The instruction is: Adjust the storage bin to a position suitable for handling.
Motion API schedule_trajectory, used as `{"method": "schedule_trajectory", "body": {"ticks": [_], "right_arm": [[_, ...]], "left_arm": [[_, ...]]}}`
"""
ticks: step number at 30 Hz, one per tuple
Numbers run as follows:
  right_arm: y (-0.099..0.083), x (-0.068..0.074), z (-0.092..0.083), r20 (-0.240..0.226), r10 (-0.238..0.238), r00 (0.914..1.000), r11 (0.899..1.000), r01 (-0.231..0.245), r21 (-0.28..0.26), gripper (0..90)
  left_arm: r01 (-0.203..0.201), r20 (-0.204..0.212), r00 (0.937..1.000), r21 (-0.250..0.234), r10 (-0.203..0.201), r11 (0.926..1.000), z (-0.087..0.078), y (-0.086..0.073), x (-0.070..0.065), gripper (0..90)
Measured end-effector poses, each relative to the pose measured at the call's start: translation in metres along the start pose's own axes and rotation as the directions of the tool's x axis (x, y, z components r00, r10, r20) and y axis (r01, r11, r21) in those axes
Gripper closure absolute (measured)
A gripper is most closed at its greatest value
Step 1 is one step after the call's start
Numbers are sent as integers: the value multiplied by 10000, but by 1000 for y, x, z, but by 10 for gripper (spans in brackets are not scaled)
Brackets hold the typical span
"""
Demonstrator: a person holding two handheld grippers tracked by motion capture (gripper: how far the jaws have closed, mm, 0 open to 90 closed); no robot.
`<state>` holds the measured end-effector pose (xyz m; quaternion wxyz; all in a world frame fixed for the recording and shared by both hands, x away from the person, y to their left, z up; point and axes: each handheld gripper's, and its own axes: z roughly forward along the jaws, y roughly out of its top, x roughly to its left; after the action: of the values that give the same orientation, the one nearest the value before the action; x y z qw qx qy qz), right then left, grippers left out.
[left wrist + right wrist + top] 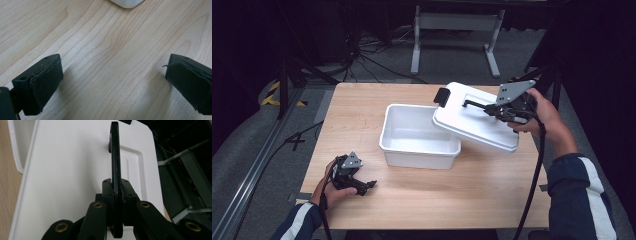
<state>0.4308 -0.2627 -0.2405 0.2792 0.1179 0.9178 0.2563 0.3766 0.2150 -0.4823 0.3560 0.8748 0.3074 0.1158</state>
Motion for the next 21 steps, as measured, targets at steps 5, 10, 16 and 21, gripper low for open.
{"method": "schedule_trajectory", "body": {"ticks": [5, 10, 16, 21], "right_arm": [[-15, -3, -9, 285, 215, 9994, 9997, -218, 114, 842], [-25, -5, -16, 422, 402, 9983, 9991, -406, 95, 842], [-41, -8, -17, 533, 642, 9965, 9975, -657, 269, 842], [-53, -8, -16, 603, 887, 9942, 9954, -908, 322, 841]], "left_arm": [[12, 2, 10000, 24, -12, 10000, 0, 0, 0, 19], [-6, 0, 10000, -3, 6, 10000, 0, 0, 0, 19], [-1, 0, 10000, 39, 1, 10000, 0, 0, 0, 19], [-25, 1, 10000, 11, 25, 10000, 0, 0, 0, 19]]}}
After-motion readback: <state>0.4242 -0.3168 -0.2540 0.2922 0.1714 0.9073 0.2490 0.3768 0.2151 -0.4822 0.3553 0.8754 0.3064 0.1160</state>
